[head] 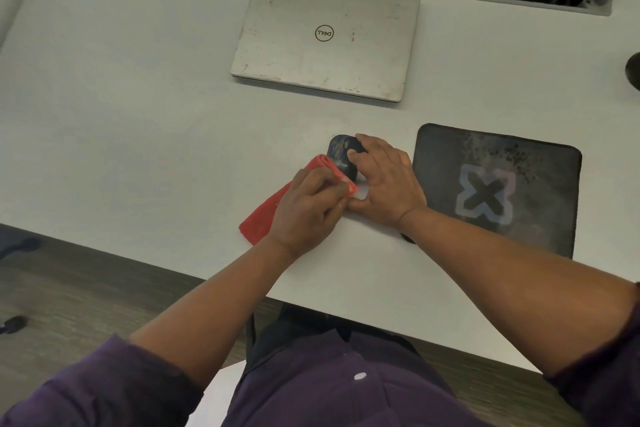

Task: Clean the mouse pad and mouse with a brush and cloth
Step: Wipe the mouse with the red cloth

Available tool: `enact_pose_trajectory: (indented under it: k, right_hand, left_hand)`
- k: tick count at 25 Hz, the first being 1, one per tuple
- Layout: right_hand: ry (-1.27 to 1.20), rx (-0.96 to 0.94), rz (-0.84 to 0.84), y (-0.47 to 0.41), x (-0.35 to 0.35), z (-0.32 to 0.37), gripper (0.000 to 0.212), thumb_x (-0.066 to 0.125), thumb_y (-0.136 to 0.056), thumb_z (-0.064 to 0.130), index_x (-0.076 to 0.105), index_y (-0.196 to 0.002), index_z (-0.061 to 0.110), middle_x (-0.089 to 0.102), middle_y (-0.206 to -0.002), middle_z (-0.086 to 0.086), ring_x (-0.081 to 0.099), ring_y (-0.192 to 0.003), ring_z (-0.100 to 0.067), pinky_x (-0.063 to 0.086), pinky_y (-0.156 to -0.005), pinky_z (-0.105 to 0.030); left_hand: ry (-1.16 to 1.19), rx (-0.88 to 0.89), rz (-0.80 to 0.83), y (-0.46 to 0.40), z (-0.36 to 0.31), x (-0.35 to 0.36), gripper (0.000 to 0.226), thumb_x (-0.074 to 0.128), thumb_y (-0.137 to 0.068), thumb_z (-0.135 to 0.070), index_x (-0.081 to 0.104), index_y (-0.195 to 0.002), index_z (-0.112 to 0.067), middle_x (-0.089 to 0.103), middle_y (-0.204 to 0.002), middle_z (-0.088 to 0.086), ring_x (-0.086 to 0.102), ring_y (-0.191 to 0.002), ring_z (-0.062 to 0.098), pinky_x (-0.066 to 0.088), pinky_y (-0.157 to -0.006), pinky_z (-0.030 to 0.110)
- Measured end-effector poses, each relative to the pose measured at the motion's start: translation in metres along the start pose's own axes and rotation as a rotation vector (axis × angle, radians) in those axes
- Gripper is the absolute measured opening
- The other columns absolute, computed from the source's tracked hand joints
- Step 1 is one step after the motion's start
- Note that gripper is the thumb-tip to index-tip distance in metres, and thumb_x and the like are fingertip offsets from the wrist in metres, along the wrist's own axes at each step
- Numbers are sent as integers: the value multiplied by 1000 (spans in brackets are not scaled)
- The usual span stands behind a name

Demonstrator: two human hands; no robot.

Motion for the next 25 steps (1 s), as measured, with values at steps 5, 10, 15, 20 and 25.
enact_pose_trajectory:
  k: [5, 10, 15, 20, 25]
  right_hand:
    - [18, 3, -24, 0, 1, 0, 78, 61, -71, 70, 52, -133, 23, 41, -152, -8, 37, -139, -29, 31, -108, -44]
    - [-8, -2, -40, -1, 0, 1, 75, 63, -68, 64, 52, -130, 22, 43, -151, -9, 40, -138, -30, 34, -106, -46]
    - [-15, 7, -24, 0, 1, 0, 80, 61, -68, 71, 49, -132, 25, 41, -153, -8, 38, -140, -29, 31, -109, -46]
    - [3, -16, -14, -1, 2, -1, 85, 57, -68, 78, 48, -132, 23, 41, -152, -9, 38, -139, -29, 30, -107, -45]
    - [17, -1, -23, 1, 2, -2, 81, 58, -70, 73, 46, -133, 24, 38, -154, -5, 34, -141, -26, 28, -110, -43]
  left_hand:
    - [115, -326, -54, -15, 10, -5, 21, 64, -94, -19, 75, -111, -14, 63, -106, 1, 56, -99, 22, 46, -85, 31]
    - [37, 38, 80, -18, 12, -10, 15, 69, -90, -13, 78, -102, -13, 65, -102, 5, 60, -91, 28, 45, -82, 36]
    - [218, -392, -42, -14, 6, -2, 23, 63, -89, -18, 74, -108, -24, 57, -105, -6, 54, -101, 12, 45, -86, 25]
    - [174, -123, 85, 14, 7, -7, 16, 71, -90, -14, 76, -105, -8, 63, -101, 7, 56, -95, 25, 45, -83, 34]
    - [332, -519, -105, 11, 2, -6, 26, 52, -99, -28, 72, -110, -15, 63, -106, 2, 55, -106, 10, 37, -89, 11]
Point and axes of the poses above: each hand's wrist, its own y-axis away from the middle knuckle, its own x-axis out of the palm, z = x × y, the point moved 4 cm from there along -y, towards the middle knuckle
